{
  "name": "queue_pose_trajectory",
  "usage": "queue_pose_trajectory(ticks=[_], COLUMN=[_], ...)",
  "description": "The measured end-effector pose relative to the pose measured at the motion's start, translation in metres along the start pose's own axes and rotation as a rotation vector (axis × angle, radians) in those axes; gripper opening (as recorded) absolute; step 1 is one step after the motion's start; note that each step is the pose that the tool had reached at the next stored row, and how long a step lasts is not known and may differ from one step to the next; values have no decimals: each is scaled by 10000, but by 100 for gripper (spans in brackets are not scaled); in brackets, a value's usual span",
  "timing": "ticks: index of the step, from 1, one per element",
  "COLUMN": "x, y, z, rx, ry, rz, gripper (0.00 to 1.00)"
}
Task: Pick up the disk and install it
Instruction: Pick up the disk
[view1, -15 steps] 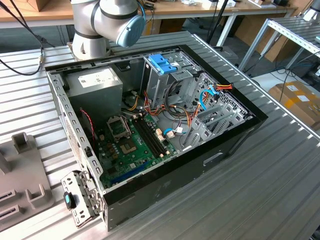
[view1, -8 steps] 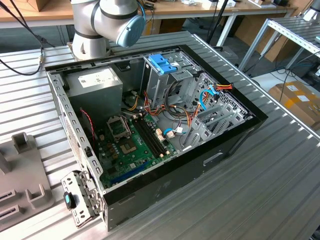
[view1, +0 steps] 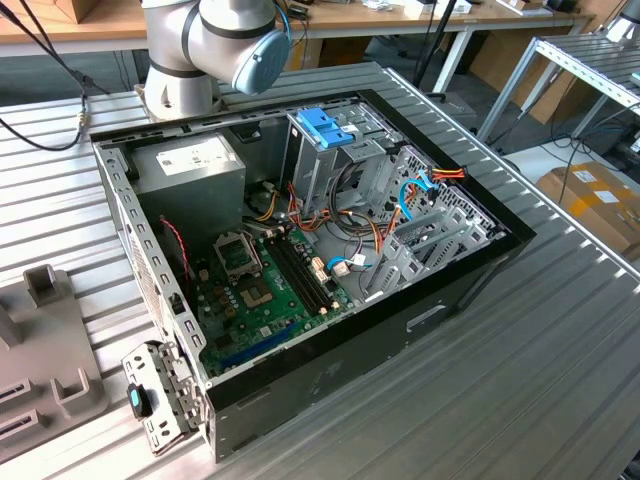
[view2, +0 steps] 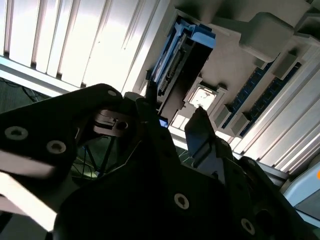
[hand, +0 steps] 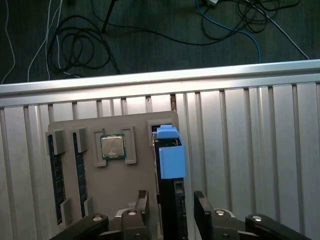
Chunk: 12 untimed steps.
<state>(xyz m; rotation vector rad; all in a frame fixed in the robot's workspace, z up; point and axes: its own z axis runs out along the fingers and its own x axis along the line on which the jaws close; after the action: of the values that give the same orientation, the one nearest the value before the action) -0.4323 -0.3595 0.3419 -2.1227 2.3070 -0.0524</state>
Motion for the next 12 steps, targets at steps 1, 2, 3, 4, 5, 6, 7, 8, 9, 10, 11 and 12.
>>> queue_pose_trajectory(ticks=[1,2,3,4,5,6,7,8,9,10,11,12], x=[0,0,0,0,0,0,0,0,0,0,0,0], y=[0,0,0,0,0,0,0,0,0,0,0,0], z=[0,0,0,0,0,0,0,0,0,0,0,0], rx=[-1,0,-1,0,0,-1,-1,0,0,-1,-1,-1], ry=[0,0,-1,-1,-1,-1,-2,-2,-3,-3,-7,-11], rz=[0,0,0,0,0,0,0,0,0,0,1,1], gripper=[53,60,65,65,72,72,72,72,72,72,72,72])
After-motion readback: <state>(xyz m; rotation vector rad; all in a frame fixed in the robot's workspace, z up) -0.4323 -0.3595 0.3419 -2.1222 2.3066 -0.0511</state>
